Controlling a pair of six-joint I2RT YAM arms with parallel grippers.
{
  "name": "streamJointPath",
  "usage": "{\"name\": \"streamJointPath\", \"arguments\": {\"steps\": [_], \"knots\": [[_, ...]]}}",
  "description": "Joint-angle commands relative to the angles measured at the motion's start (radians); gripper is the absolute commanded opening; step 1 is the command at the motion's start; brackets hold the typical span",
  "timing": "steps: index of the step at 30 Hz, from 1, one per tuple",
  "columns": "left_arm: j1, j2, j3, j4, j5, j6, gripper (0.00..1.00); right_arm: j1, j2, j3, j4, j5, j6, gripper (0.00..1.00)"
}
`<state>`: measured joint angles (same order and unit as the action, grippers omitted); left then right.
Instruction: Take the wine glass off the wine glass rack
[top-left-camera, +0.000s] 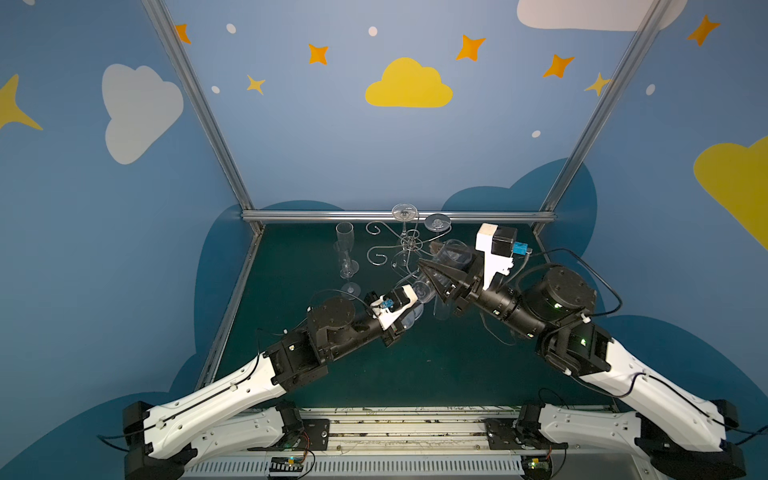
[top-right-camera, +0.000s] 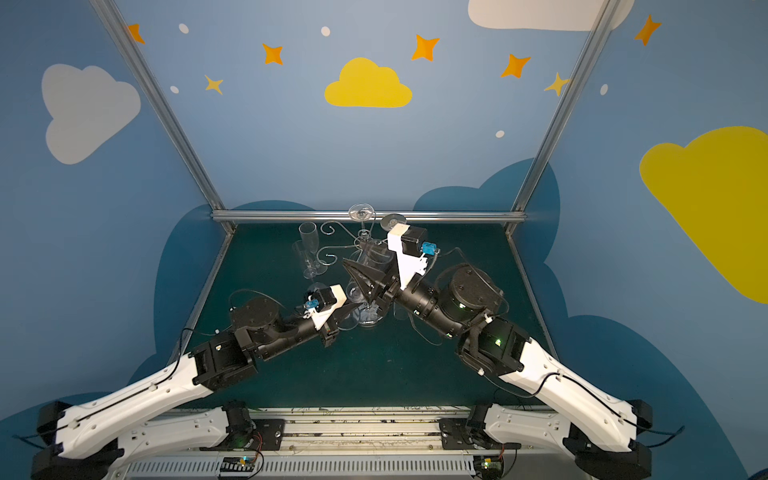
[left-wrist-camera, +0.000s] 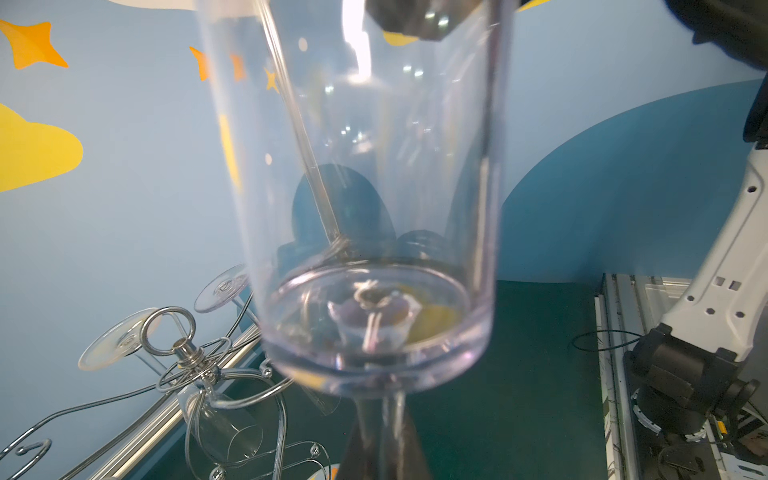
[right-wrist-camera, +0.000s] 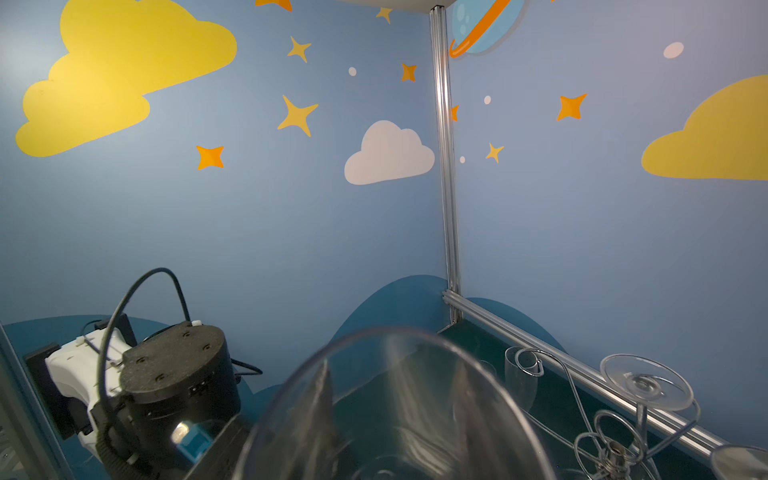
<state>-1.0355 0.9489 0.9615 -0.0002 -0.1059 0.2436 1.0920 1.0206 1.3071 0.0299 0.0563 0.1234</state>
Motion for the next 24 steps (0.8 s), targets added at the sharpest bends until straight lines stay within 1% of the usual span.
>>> {"name": "streamJointPath", "arguments": {"steps": [1, 3, 5, 9, 12, 15, 18, 24], "knots": [[-0.012, -0.006, 0.042, 0.035, 0.02, 0.026, 0.05, -0.009, -0.007, -0.014, 0.027, -0.015, 0.012, 0.32], [-0.012, -0.007, 0.042, 0.031, 0.018, 0.026, 0.08, -0.009, -0.009, -0.018, 0.033, -0.015, 0.007, 0.32], [-0.014, -0.011, 0.042, 0.029, 0.017, 0.025, 0.15, -0.011, -0.013, -0.025, 0.039, -0.015, 0.0, 0.31], [-0.014, -0.024, 0.031, 0.029, 0.01, 0.023, 0.43, -0.014, -0.02, -0.033, 0.038, -0.017, -0.012, 0.31], [-0.015, -0.042, 0.017, 0.041, 0.001, 0.019, 0.57, -0.017, -0.023, -0.035, 0.031, -0.016, -0.018, 0.3], [-0.014, -0.065, 0.004, 0.043, -0.009, 0.01, 0.65, -0.018, -0.029, -0.037, 0.02, -0.007, -0.02, 0.3], [-0.015, -0.099, -0.012, 0.038, -0.021, -0.007, 0.7, -0.021, -0.044, -0.045, -0.007, 0.008, -0.024, 0.3], [-0.015, -0.159, -0.035, 0.019, -0.067, -0.012, 0.76, -0.026, -0.098, -0.06, -0.106, 0.068, -0.051, 0.29]]}}
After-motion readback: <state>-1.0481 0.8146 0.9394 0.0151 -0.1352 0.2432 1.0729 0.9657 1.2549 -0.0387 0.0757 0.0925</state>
